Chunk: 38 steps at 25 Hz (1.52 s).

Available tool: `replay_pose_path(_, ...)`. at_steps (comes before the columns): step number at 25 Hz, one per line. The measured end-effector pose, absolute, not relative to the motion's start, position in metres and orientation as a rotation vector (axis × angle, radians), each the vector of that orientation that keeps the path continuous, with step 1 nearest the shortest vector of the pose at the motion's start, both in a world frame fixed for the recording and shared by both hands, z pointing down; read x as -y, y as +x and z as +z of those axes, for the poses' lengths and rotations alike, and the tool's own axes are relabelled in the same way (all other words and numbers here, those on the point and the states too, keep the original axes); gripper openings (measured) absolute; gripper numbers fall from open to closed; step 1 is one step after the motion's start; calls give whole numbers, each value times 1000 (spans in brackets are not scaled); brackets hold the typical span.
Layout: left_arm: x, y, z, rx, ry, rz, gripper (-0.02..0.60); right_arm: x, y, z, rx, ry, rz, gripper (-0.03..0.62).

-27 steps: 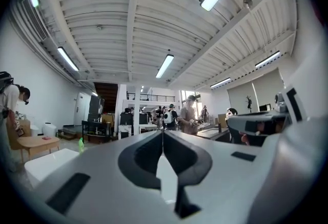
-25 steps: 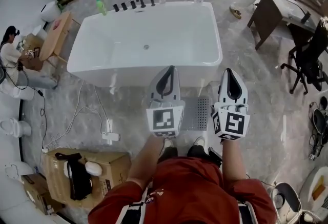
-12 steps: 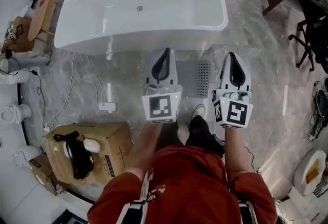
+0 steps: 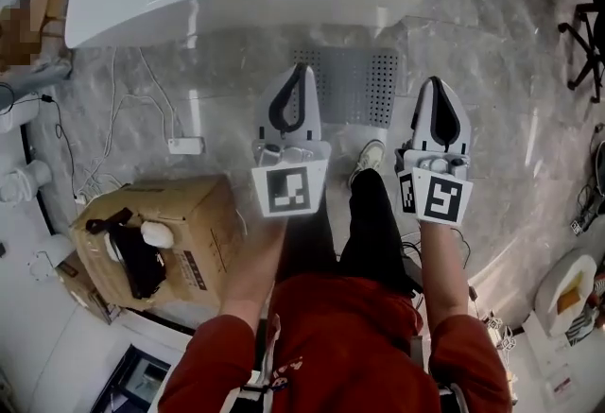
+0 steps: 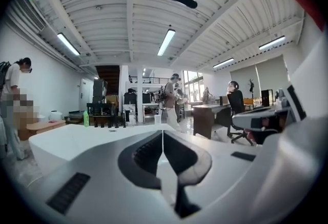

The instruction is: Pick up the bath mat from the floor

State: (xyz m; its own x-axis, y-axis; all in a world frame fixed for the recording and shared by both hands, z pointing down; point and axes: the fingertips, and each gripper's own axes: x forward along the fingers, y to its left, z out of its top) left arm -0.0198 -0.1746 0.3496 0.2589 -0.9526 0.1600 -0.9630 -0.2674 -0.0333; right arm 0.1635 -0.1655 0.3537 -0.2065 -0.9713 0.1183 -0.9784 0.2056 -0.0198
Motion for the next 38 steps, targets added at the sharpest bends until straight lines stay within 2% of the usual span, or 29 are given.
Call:
replay_pose_path(12,150,-46,540,1800,2346,436,15,143,171,548,2254,1864,263,12)
replay_pose_path(24,141,-67,695,1765,2296,477,15,134,154,699,2220,1773,305,12)
replay_pose_path(38,132,-92,881,1692,2215,689,17,122,164,884,2089,1685,462,14)
